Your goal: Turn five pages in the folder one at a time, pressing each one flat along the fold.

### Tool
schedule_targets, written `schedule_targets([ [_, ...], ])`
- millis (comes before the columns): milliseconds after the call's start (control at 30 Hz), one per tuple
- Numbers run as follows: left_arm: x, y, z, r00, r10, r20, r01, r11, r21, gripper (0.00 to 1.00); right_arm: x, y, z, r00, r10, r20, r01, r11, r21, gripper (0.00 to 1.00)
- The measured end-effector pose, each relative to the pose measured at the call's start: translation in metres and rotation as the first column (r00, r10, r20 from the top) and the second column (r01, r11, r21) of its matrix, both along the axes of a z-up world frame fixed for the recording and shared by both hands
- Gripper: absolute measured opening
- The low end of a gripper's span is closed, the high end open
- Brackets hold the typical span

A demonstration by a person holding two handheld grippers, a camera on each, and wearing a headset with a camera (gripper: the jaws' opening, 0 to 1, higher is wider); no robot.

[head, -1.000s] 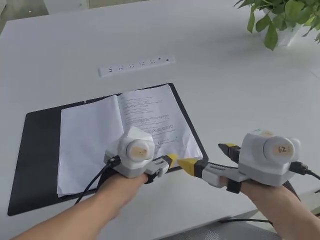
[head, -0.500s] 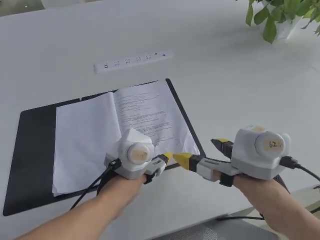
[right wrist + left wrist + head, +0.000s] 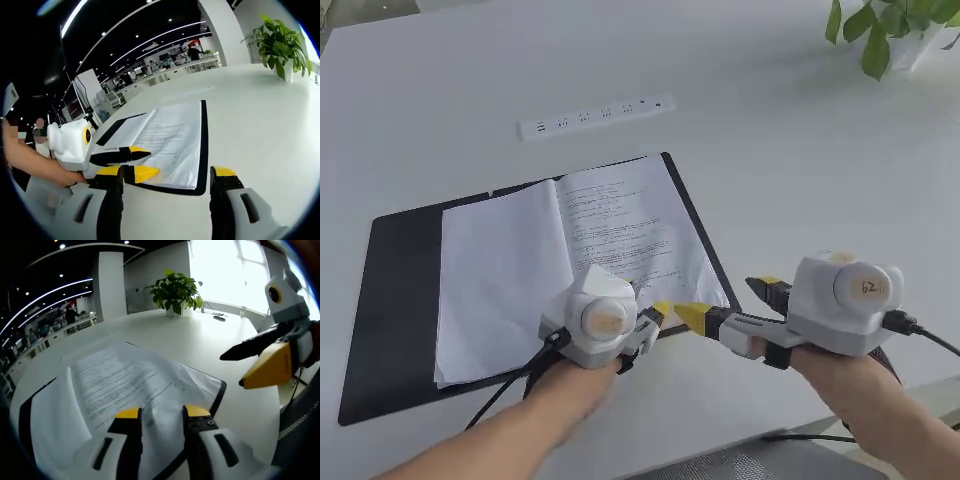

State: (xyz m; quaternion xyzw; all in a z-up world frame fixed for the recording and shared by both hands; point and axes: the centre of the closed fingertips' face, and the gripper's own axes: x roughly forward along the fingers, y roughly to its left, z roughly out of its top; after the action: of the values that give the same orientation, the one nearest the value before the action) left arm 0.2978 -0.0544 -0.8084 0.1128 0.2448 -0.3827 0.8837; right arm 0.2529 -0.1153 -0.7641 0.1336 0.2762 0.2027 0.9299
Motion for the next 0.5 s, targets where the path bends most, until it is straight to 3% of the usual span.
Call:
schedule_targets([
  [67,0.001,0.001,0.0,1.0,0.007,-0.002,-0.007,1.0,-0.006,0.28,0.001,0.001,0.0,1.0,0.001,0.001,-0.001,1.0,0.004,0.7],
  [133,0.008,0.01,0.0,0.999,0.05,0.02,-0.051,0.998,0.026,0.09,0.002,0.001,-0.001,1.0,0.002,0.0,-0.002,1.0,0.002,0.69],
  [267,0.008,0.007,-0.001,1.0,0.013,0.025,-0.014,0.999,0.028,0.09,0.005,0.001,-0.003,1.0,0.0,-0.002,0.0,1.0,0.008,0.69],
  [500,0.011,0.009,-0.001,0.999,0.024,0.037,-0.026,0.999,0.045,0.04,0.007,0.003,-0.005,1.0,0.003,-0.006,-0.003,1.0,0.011,0.69],
])
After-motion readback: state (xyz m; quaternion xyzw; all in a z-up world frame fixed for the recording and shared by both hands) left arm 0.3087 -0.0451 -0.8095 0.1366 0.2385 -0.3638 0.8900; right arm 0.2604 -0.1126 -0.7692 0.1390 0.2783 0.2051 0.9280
